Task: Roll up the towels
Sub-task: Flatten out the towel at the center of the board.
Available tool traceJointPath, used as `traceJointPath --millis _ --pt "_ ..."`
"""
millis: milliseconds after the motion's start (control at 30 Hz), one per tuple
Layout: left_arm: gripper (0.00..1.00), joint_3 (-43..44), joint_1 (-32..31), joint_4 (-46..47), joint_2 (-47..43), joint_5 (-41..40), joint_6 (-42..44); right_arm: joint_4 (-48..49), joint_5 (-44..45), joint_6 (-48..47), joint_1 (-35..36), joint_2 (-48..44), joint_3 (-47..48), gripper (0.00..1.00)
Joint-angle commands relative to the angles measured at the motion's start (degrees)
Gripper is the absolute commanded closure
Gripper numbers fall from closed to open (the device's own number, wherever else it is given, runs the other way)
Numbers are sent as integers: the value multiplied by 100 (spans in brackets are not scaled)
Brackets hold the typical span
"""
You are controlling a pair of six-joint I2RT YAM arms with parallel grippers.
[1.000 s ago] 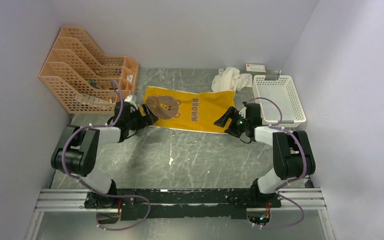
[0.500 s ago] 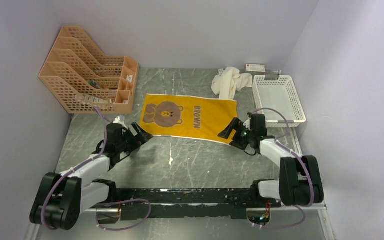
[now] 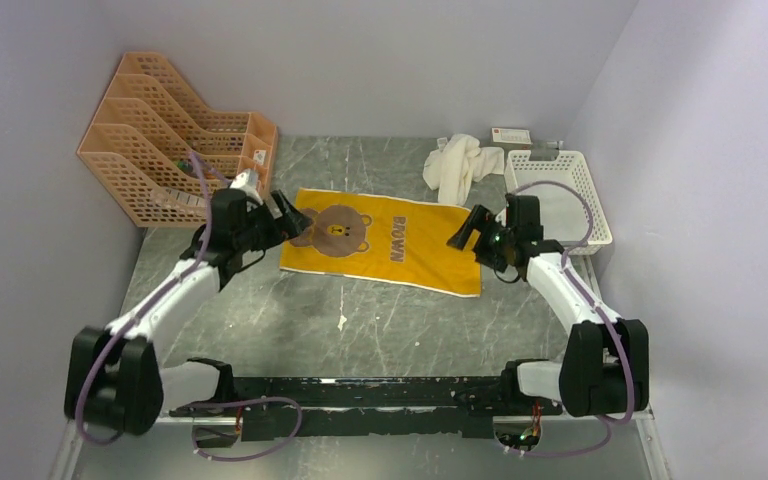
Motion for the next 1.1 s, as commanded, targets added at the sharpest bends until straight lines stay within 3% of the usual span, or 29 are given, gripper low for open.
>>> traceJointPath --millis 0,200,533,800,1067 --pt "2 433 -28 630 1216 477 582 269 231 -227 -24 280 375 11" --pt "4 504 -28 1225 1986 689 490 743 235 -147 -66 645 -123 12" --pt "4 -612 -16 1517 1754 555 289 834 220 -234 -78 554 -966 12" --pt "4 -1869 -15 1411 959 274 7 776 145 -273 -76 619 -1319 12" --pt "4 -2430 -16 488 -85 93 -166 531 -67 -306 -81 568 -1501 12"
